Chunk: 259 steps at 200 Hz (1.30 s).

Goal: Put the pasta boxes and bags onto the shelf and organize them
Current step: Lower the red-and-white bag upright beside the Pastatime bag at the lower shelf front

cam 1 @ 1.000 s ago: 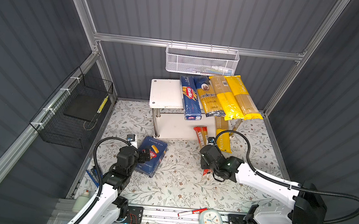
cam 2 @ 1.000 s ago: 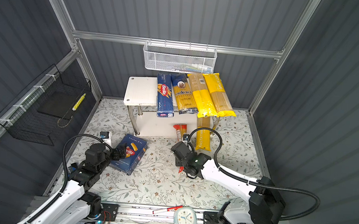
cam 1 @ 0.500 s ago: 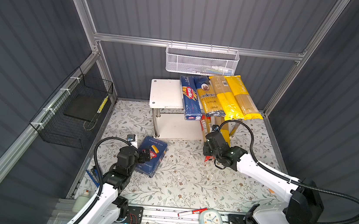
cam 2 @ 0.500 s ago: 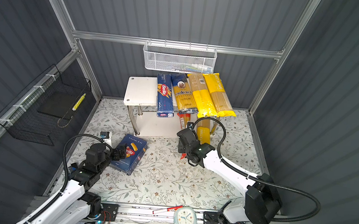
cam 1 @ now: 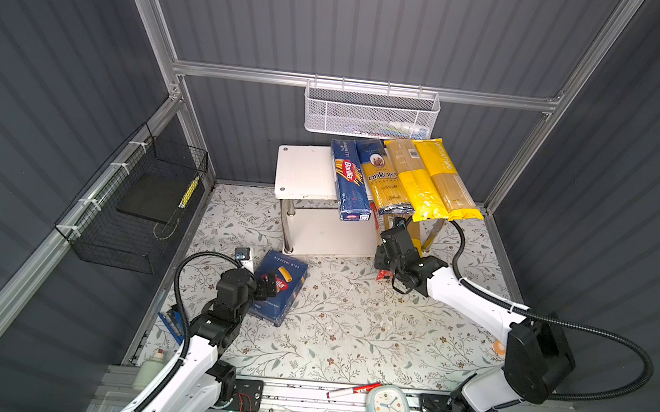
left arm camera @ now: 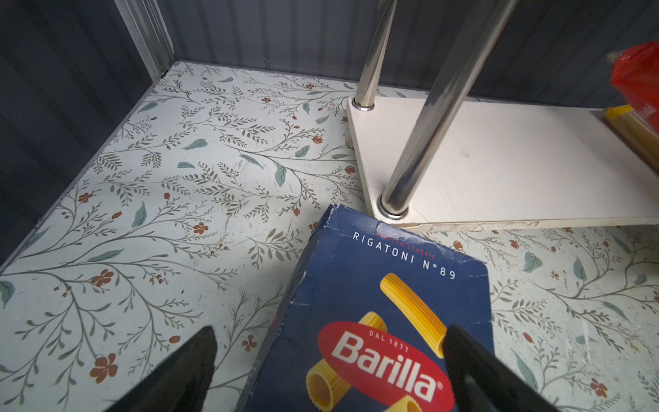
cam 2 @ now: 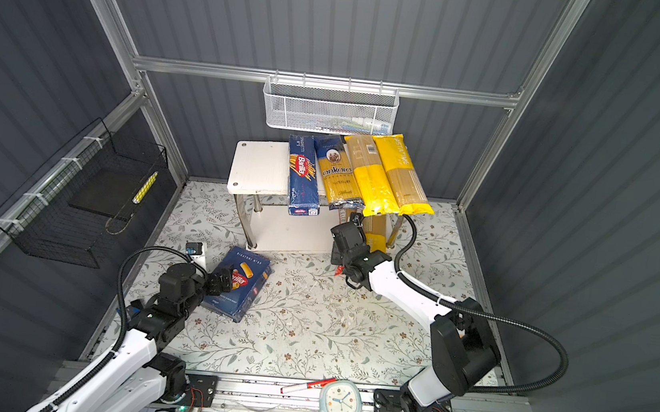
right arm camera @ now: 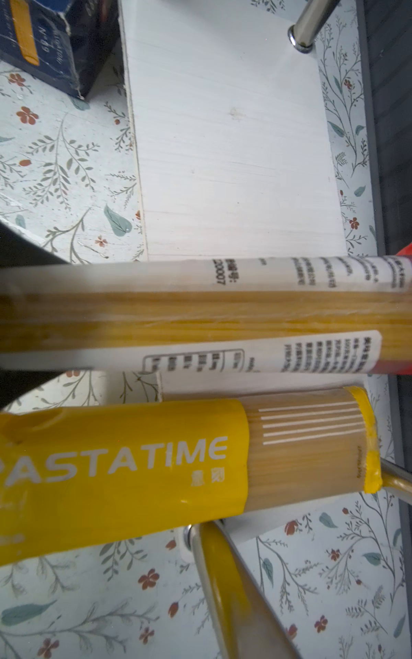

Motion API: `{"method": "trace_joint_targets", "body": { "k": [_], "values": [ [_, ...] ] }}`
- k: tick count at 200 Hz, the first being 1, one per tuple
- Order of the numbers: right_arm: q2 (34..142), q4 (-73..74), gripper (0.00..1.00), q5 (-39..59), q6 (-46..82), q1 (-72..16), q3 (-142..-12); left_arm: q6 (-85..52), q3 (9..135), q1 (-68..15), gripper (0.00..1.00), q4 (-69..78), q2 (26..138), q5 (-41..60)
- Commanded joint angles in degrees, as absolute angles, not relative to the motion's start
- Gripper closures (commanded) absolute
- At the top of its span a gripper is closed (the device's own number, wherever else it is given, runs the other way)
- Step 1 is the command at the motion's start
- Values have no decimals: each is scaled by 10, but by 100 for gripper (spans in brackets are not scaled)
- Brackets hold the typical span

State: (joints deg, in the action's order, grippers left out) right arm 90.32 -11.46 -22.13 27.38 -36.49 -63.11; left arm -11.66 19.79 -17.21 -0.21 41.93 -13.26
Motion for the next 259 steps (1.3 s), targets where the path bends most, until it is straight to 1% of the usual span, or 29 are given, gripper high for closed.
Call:
{"method": "trace_joint_targets", "body": {
  "k": [1, 42, 63, 140, 148, 159, 170, 190, 227, 240, 259],
  "values": [
    [901, -13, 96, -260, 274, -359, -659, -106, 199, -172, 0, 6, 419, -124],
    [905, 24, 95, -258, 295, -349, -620, -116, 180, -173, 0, -7, 362, -147],
    [902, 51, 90, -254, 302, -343, -601, -119, 174, -172, 0, -11, 346, -149],
    [940, 70, 88, -232, 323, -332, -596, -113, 188, -172, 0, -1, 388, -139],
    [941, 67, 85, -229, 323, -331, -598, -113, 189, -172, 0, 0, 391, -138],
    [942, 64, 78, -223, 321, -331, -599, -113, 190, -172, 0, 0, 393, -138],
    [943, 61, 69, -219, 318, -331, -599, -113, 189, -172, 0, 0, 392, -138],
    [940, 52, 65, -209, 315, -331, -596, -113, 188, -172, 1, -1, 389, -139],
    [888, 27, 53, -147, 314, -348, -570, -115, 186, -172, 1, -3, 381, -141],
    [860, 26, 50, -151, 310, -370, -544, -115, 186, -172, 0, -4, 381, -143],
    [809, -6, 46, -185, 305, -408, -525, -116, 186, -172, 1, -3, 381, -144]
  ]
}}
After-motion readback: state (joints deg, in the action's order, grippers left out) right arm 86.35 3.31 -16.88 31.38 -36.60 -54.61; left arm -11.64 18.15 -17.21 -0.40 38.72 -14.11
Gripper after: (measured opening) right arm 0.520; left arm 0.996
